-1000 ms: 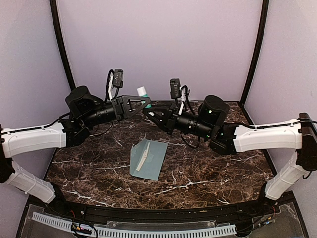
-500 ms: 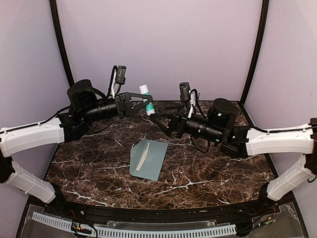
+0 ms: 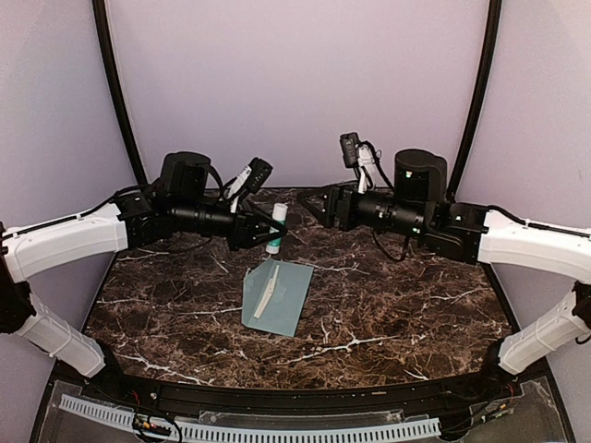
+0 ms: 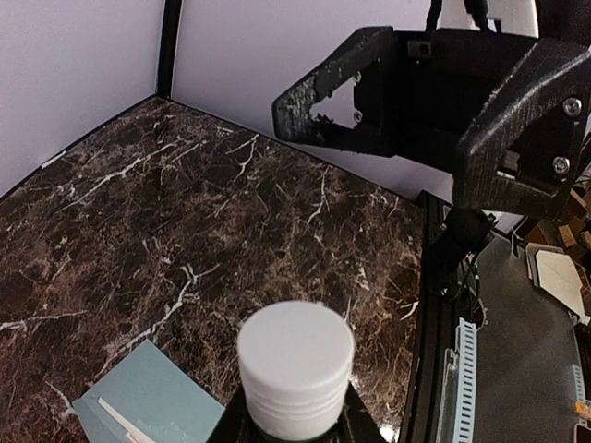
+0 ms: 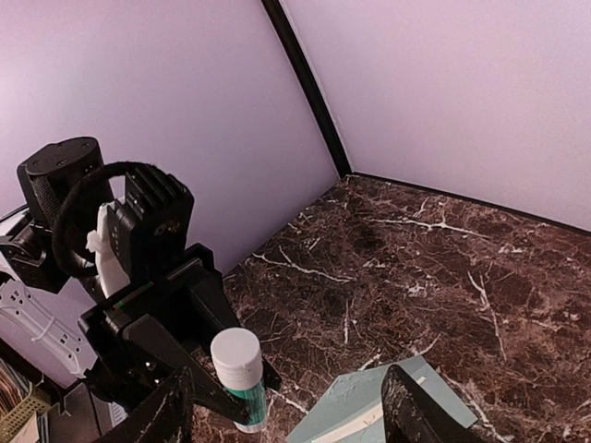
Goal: Place the letter into the envelope and seal it
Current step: Open the solid glue cap from the solid glue.
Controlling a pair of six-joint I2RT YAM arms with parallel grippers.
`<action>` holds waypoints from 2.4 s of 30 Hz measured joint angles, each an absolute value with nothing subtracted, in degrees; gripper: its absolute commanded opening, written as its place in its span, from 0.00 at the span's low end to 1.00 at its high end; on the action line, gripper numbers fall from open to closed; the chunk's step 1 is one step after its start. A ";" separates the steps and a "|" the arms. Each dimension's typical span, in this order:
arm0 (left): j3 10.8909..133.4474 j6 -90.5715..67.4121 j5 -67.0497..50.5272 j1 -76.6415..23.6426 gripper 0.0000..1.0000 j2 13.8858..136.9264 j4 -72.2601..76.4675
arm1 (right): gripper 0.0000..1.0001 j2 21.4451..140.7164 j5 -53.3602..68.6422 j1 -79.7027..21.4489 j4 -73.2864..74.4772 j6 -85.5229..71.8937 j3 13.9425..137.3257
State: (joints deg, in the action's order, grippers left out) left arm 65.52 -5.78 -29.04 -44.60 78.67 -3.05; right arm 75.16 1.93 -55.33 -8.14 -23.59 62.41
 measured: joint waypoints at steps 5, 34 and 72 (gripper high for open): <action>65.52 -0.49 -28.67 -44.82 0.00 80.88 -7.14 | 0.56 81.17 4.45 -55.35 -4.86 -25.39 65.25; 63.22 2.17 -27.14 -44.91 0.47 81.62 -7.35 | 0.00 90.74 12.05 -56.38 -3.25 -29.47 70.57; 62.35 7.40 -21.30 -45.10 0.00 86.96 -9.23 | 0.00 72.60 -8.10 -47.44 6.79 -30.96 65.39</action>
State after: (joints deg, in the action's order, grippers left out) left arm 62.35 7.40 -21.30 -45.10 86.96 -9.23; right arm 72.60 -8.10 -47.44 6.79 -30.96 65.39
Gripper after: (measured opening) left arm 0.226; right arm 0.179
